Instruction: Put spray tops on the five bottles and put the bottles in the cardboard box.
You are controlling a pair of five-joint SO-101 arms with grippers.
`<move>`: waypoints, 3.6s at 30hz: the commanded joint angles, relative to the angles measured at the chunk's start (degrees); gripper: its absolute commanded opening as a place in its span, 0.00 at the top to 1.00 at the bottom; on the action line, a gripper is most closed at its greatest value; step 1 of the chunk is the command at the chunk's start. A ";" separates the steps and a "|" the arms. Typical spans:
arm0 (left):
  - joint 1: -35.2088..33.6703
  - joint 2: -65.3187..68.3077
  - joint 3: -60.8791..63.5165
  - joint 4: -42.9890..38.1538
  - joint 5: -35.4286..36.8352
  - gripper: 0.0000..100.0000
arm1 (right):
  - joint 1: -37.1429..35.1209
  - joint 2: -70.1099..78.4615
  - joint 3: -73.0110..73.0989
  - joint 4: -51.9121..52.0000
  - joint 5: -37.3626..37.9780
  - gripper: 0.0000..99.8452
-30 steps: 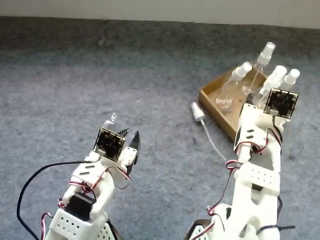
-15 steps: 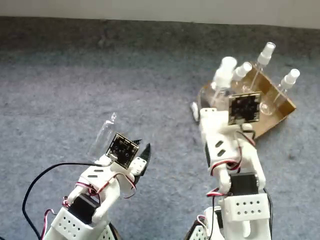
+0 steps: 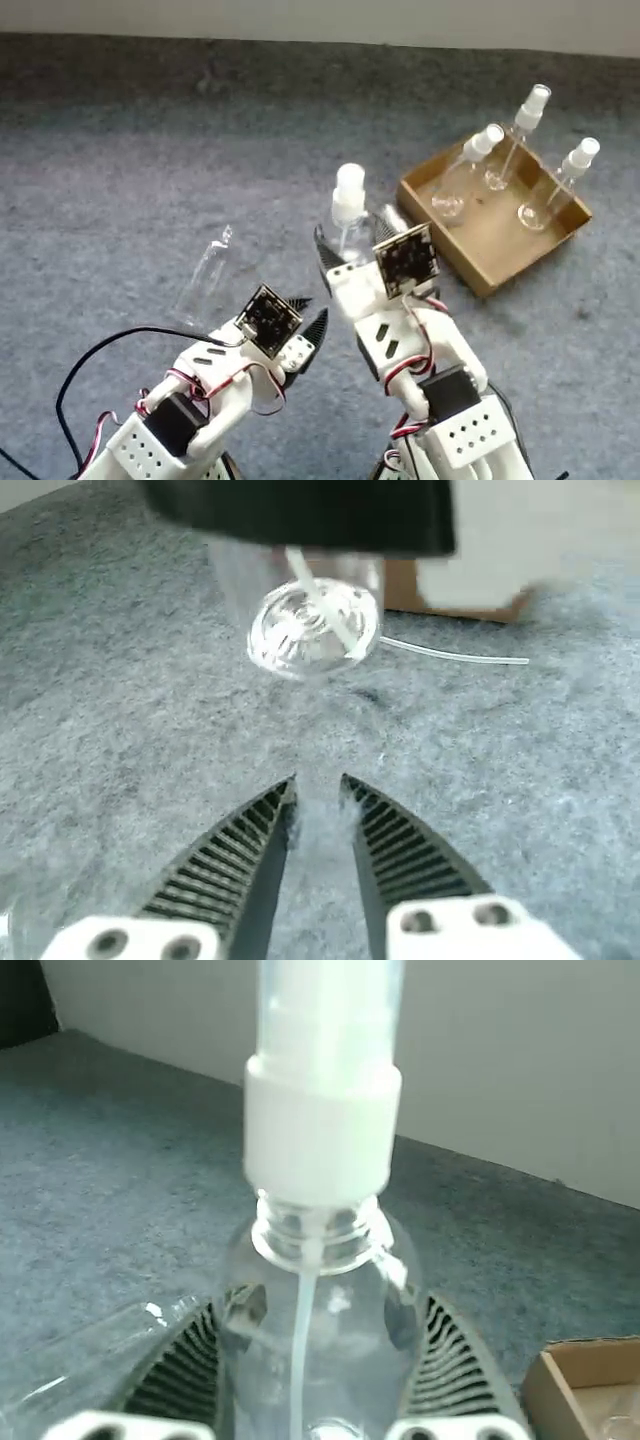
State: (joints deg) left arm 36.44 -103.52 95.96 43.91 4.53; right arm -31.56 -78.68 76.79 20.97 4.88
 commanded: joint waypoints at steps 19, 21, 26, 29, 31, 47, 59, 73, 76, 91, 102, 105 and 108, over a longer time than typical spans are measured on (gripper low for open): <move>-4.62 -0.57 1.10 -11.52 11.16 0.96 | -11.38 -15.87 1.80 3.82 -0.53 0.92; -7.60 -0.57 1.10 -12.48 11.25 0.96 | -11.38 -16.04 1.80 4.18 -0.53 0.92; -11.21 -0.57 1.10 -12.92 11.25 0.96 | -11.38 -16.04 1.80 4.79 -0.53 0.92; -12.70 -0.57 1.10 -13.98 11.25 0.96 | -11.47 -16.04 1.80 6.64 -0.53 0.92; -13.05 -0.57 1.10 -14.07 11.25 0.96 | -11.47 -16.04 1.80 6.81 -0.53 0.92; 7.87 -0.48 0.75 -6.42 10.99 0.96 | -11.38 -16.04 2.77 4.62 -0.53 0.92; 4.00 -0.57 1.10 -8.62 10.90 0.96 | -11.47 -16.04 10.51 -0.92 -0.18 0.92; -8.04 -0.48 1.10 -11.25 11.08 0.96 | -11.47 -16.04 10.59 -0.75 -0.18 0.92; -8.66 -0.48 1.10 -11.25 11.16 0.96 | -11.47 -16.04 10.95 -0.75 -0.09 0.92; -8.13 -0.48 1.10 -10.81 10.99 0.96 | -11.03 -16.04 10.86 -0.75 0.00 0.92; -8.22 -0.48 1.10 -10.81 10.99 0.96 | -11.12 -16.04 11.03 -0.75 -0.18 0.86; -8.40 -0.48 1.10 -10.81 10.99 0.96 | -11.12 -16.04 11.03 -0.75 -0.26 0.86; -8.57 -0.48 1.10 -10.81 10.99 0.96 | -11.38 -16.04 11.03 -0.66 -0.35 0.86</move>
State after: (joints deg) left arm 34.42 -103.34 95.87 35.38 15.25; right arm -41.93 -94.59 87.52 19.74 4.62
